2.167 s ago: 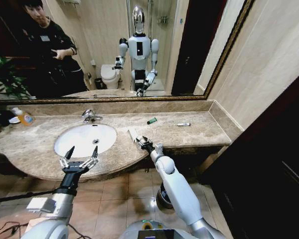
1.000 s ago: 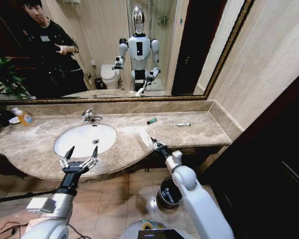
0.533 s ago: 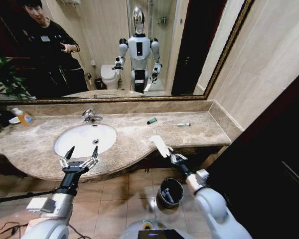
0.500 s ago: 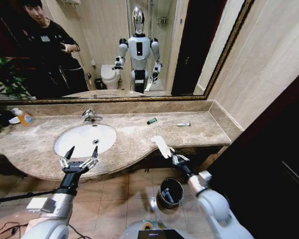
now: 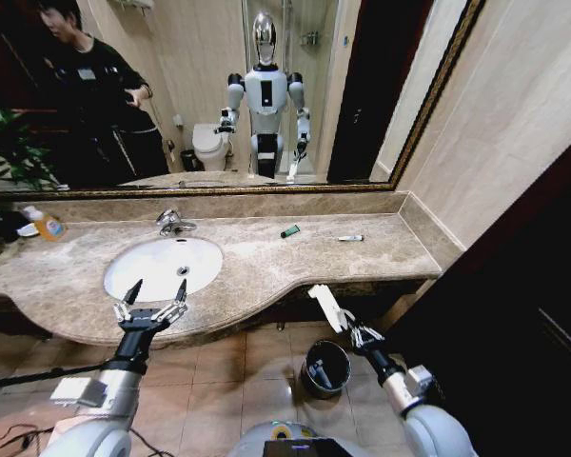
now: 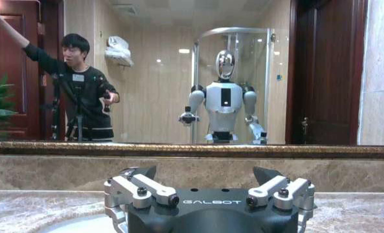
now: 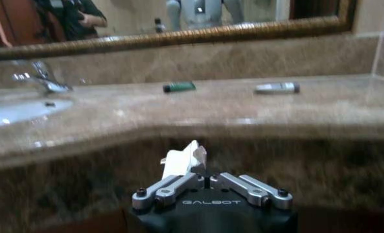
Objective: Pick up the trash from the sink and place it in the trash bin.
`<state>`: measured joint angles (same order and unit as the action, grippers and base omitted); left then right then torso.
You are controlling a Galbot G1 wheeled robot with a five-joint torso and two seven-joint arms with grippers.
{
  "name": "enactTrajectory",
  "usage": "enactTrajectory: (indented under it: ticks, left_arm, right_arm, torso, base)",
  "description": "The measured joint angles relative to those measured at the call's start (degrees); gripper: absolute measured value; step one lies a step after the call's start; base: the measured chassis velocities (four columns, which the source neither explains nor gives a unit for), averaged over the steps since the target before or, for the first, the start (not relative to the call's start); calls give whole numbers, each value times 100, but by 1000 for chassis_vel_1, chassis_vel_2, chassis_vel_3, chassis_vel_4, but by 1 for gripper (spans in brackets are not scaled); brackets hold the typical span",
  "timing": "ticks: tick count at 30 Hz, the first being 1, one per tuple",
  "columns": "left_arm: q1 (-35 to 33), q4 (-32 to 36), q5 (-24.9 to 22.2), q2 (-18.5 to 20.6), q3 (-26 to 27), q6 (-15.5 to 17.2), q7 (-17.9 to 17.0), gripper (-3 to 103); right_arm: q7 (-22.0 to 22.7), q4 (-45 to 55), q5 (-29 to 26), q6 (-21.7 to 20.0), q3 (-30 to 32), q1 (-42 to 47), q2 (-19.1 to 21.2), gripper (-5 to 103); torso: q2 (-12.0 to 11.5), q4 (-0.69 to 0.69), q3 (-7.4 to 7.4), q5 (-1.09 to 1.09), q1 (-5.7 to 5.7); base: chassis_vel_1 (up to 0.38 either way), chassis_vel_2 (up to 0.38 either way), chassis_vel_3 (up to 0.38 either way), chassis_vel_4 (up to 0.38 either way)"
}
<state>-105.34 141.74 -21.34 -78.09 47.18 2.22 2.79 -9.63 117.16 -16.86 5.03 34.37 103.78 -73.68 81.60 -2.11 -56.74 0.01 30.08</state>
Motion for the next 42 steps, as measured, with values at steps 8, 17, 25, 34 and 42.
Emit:
enactTrajectory:
  ticks: [8, 17, 25, 34, 42]
  left_arm:
    - [0, 0, 0, 0, 0, 0, 0, 100]
    - [0, 0, 0, 0, 0, 0, 0, 100]
    - [0, 0, 0, 0, 0, 0, 0, 100]
    - [0, 0, 0, 0, 0, 0, 0, 100]
    - [0, 0, 0, 0, 0, 0, 1, 100]
  right_arm:
    - [20, -543, 551, 145, -142, 66, -511, 0]
    - [125, -1414, 1120, 94, -201, -348, -822, 0]
    - [517, -2604, 1271, 109, -350, -1151, -737, 0]
    - [703, -3763, 1235, 373, -445, -1818, -745, 0]
    - [909, -4606, 1269, 626, -578, -2153, -722, 0]
  torso:
    - [0, 0, 0, -1, 0]
    - [0, 0, 0, -2, 0]
    - [0, 0, -1, -2, 0]
    - [0, 0, -1, -1, 0]
    - [0, 0, -1, -2, 0]
  base:
    - [0, 0, 0, 0]
    - [0, 0, 0, 0]
    - [0, 0, 0, 0]
    - [0, 0, 0, 0]
    - [0, 0, 0, 0]
